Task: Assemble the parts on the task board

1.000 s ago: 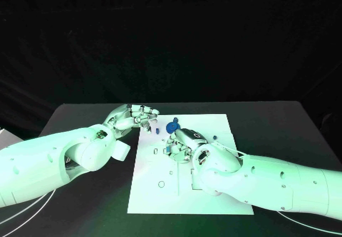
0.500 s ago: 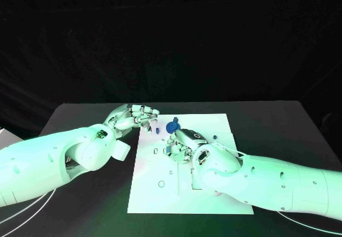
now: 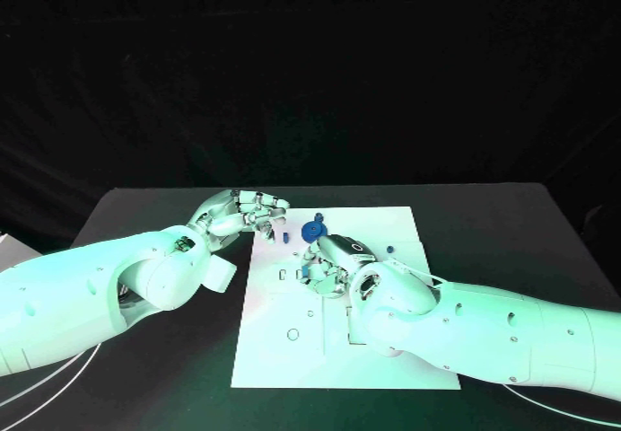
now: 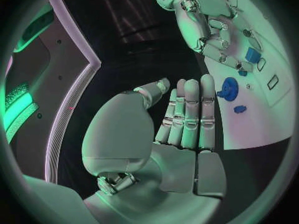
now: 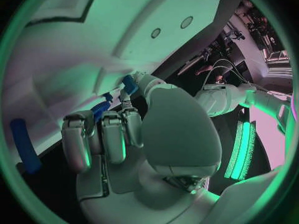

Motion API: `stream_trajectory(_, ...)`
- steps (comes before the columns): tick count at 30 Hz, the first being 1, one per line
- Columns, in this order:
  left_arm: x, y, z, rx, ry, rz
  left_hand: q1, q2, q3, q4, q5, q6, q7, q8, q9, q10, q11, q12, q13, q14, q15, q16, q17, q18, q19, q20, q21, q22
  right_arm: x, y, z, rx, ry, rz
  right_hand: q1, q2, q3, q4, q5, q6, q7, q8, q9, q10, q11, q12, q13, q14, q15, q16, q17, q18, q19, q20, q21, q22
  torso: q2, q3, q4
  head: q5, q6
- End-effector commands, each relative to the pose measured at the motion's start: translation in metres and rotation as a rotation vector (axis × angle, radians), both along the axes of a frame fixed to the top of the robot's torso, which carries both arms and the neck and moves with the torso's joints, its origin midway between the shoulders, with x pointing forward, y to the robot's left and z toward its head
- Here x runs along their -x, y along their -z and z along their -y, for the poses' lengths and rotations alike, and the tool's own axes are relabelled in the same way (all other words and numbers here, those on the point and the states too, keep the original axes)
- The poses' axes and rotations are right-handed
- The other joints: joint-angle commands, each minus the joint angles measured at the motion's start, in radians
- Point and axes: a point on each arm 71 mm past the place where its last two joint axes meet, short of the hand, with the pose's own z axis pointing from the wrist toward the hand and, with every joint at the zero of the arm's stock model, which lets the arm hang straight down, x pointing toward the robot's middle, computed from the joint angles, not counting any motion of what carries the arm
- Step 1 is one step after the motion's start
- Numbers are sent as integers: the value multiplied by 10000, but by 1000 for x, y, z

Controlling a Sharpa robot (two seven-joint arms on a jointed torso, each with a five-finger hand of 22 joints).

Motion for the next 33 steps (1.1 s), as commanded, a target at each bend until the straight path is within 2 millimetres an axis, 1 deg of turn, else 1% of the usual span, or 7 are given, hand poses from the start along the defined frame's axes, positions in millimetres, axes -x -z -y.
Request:
stream_trajectory(1, 1, -1, 3, 39, 247, 17, -43, 87, 8, 15, 25, -61, -25, 54, 15, -43, 3, 43, 8, -24, -21, 34, 14, 144, -85, -7, 69, 16, 1, -1, -2, -27, -172, 179, -104, -4, -246, 75, -469, -113, 6, -48, -33, -98, 48, -92, 1320, 1044, 102, 2, 2560, -67, 1064, 107, 44, 2633, 1, -3, -3, -3, 17)
stream_trajectory(9, 0, 0, 3, -174, 305, 52, -67, 77, 4, 24, 22, -93, -23, 76, 33, -70, 2, 185, 91, 35, -21, 116, 39, 147, -67, -2, 106, 28, 3, -3, 2, -236, -146, 271, -103, 53, -1234, 523, -1064, -209, 4, 0, -71, -164, 58, -158, 1254, 1039, 112, -8, 2538, -67, 1064, 126, 44, 2633, -5, 1, 6, 0, 20)
stream_trajectory(13, -1, 2, 2, -701, 179, -9, -191, 23, -38, 109, 27, -183, -84, 164, 97, -111, -77, 1115, 657, 1295, -94, 2117, 2037, 152, 200, -61, 501, 203, 7, -6, 7, -491, -208, 406, 30, 128, -1336, 550, -984, -222, 5, 11, -79, -168, 57, -163, 1248, 1033, 111, -18, 2514, -67, 1064, 126, 44, 2633, -26, 1, -9, 15, 27)
stream_trajectory(15, -2, 5, 1, -1106, 88, -122, -425, -36, -167, 329, 33, -188, -159, 244, 144, -53, -168, 2153, 1310, 2268, -174, 3573, 3629, -21, 1001, -126, 1401, 1299, 10, -9, 11, -696, -359, 470, 93, 153, -1375, 556, -940, -245, 11, 6, -87, -164, 59, -158, 1252, 1029, 112, -24, 2501, -67, 1064, 125, 44, 2633, -38, -5, -22, 17, 39)
stream_trajectory(21, -5, 15, -1, -2862, 243, -594, -1286, -165, -771, 1336, 7, 83, -447, 1065, 573, -100, -351, 4421, 2708, 3333, -357, 5126, 5539, -426, 2509, -288, 3106, 3755, 13, -28, 27, -1435, -1165, 827, 501, 274, -1566, 572, -690, -631, 137, -226, -210, -228, 161, -216, 1202, 1030, 191, -23, 2506, -67, 1064, 180, 44, 2633, -97, -2, -79, 32, 73)
stream_trajectory(29, -7, 25, 3, -5824, 1055, -1171, -1619, -113, -1509, 2447, 32, 179, -777, 2363, 1560, 911, -666, 6576, 4865, 3890, -601, 5845, 6636, -631, 3201, -520, 3866, 4948, 14, -56, 64, -2246, -1280, 893, 790, 389, -1641, 583, -392, -663, 173, -285, -250, -309, 196, -292, 1138, 1015, 228, -48, 2452, -67, 1064, 225, 44, 2633, -247, 46, -149, 148, 9)
stream_trajectory(33, -14, 22, 5, -7213, 1303, -1289, -1624, -91, -1703, 2782, 40, 199, -907, 2796, 1985, 1209, -761, 6996, 5321, 4006, -698, 5991, 6878, -651, 3289, -617, 3933, 5053, 9, -66, 84, -2728, -752, 625, 835, 430, -1630, 597, -277, -639, 174, -284, -255, -333, 197, -316, 1117, 1003, 230, -69, 2409, -67, 1064, 229, 44, 2633, -314, 66, -174, 199, -39)
